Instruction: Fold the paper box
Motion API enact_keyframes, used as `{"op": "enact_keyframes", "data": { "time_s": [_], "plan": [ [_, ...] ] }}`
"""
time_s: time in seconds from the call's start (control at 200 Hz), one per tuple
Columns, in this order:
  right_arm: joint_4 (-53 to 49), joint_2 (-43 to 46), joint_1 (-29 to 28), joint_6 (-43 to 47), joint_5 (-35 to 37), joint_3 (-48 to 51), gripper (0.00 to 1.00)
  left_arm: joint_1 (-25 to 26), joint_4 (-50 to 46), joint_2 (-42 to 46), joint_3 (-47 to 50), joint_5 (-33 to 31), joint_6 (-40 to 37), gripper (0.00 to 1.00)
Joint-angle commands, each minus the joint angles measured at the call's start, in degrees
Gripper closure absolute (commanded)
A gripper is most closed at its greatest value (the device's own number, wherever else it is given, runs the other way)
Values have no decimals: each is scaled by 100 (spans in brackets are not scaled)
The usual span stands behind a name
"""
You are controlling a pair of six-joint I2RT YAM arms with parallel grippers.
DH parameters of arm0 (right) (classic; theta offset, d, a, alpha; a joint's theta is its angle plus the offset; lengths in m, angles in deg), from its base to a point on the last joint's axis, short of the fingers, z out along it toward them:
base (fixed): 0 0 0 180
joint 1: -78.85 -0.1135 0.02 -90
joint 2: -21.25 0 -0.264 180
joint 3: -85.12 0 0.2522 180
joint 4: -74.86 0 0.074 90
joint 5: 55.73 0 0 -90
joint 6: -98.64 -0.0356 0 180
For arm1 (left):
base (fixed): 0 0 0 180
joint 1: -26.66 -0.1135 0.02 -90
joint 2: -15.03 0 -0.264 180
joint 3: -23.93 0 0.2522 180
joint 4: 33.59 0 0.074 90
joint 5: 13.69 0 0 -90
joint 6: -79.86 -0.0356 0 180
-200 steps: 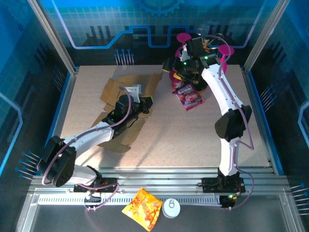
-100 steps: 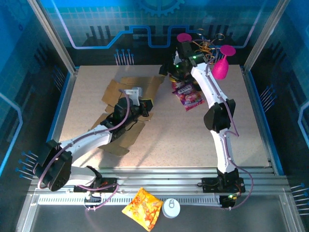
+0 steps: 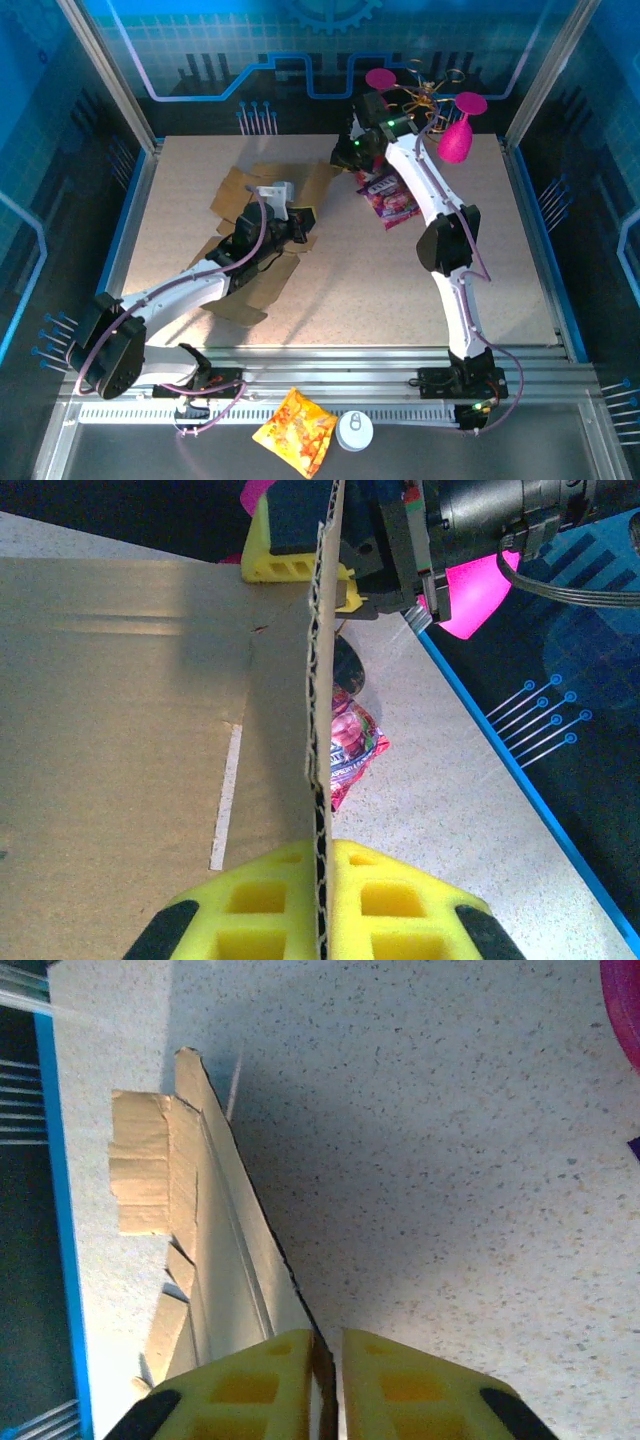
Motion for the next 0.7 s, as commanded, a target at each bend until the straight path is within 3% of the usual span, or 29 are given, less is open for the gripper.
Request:
{"op": "enact_keyframes", "data": {
  "time_s": [0.0,0.045,0.13,0.355,0.49,0.595,0.695],
  "plan": [
    [-5,430,-68,-35,294,84,100,56,44,139,4,56,-142,100],
    [30,504,-85,-14,376,115,100,58,-20,135,-38,59,-123,99],
    [182,707,-135,70,547,234,100,58,-212,178,-146,23,-45,66],
    [839,1153,-257,880,880,475,100,-17,-1332,697,-740,-582,786,23],
    [1179,1203,-279,1700,817,455,100,-558,-2353,851,-1467,-359,2162,22],
    [1693,1380,-322,2404,530,691,100,-1146,-3229,692,-2209,98,3564,33],
    [1903,1426,-384,3027,306,693,100,-1521,-4185,344,-3137,382,4264,36]
  ]
}}
